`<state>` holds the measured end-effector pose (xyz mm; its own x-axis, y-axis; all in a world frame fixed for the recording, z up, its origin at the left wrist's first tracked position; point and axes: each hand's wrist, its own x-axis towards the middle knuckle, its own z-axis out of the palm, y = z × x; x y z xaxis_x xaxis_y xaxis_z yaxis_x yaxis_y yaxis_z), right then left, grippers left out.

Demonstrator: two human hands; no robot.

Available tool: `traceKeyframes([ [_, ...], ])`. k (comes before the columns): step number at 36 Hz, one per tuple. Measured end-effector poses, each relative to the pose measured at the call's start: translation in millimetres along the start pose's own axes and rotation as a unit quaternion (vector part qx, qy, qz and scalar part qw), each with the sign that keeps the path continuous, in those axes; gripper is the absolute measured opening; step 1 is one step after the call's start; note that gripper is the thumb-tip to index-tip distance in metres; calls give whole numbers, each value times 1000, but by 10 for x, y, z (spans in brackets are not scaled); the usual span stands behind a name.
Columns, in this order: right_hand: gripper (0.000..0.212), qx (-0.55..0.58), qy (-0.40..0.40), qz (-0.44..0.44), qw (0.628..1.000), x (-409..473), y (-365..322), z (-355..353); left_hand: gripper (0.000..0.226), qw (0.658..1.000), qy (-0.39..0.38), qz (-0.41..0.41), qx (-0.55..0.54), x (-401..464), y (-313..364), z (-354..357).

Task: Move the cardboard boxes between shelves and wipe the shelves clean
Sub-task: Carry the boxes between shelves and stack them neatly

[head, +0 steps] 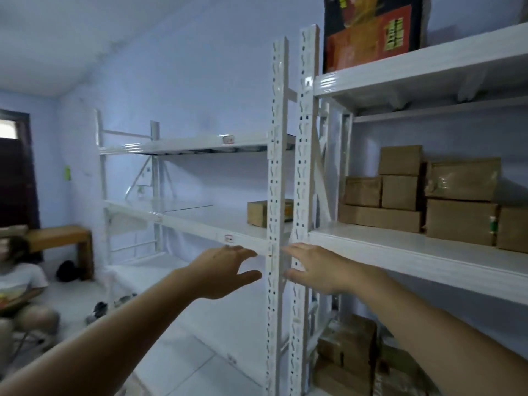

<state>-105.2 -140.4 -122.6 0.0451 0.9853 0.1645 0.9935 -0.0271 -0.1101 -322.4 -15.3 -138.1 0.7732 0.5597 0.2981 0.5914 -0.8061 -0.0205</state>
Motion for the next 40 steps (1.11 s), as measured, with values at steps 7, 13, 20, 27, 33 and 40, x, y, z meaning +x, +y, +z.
traceKeyframes([
  [7,73,2,-24,-40,999,811,-898,519,67,999,-17,-40,11,-410,-1131,48],
  [13,71,6,-27,-53,998,1415,-1224,736,69,998,-26,-49,31,-332,-1826,129],
  [20,69,-11,-22,-43,999,2077,-1137,813,68,999,-18,-39,22,158,-2309,246],
  [27,69,-17,-1,-27,999,2690,-805,824,66,1000,-3,-6,29,871,-2625,393],
  [33,61,-19,19,-1,1000,3187,-408,641,66,999,19,28,32,1780,-2888,402],
  [40,63,-48,35,62,996,3412,-51,507,70,996,14,93,-1,2654,-2895,665],
])
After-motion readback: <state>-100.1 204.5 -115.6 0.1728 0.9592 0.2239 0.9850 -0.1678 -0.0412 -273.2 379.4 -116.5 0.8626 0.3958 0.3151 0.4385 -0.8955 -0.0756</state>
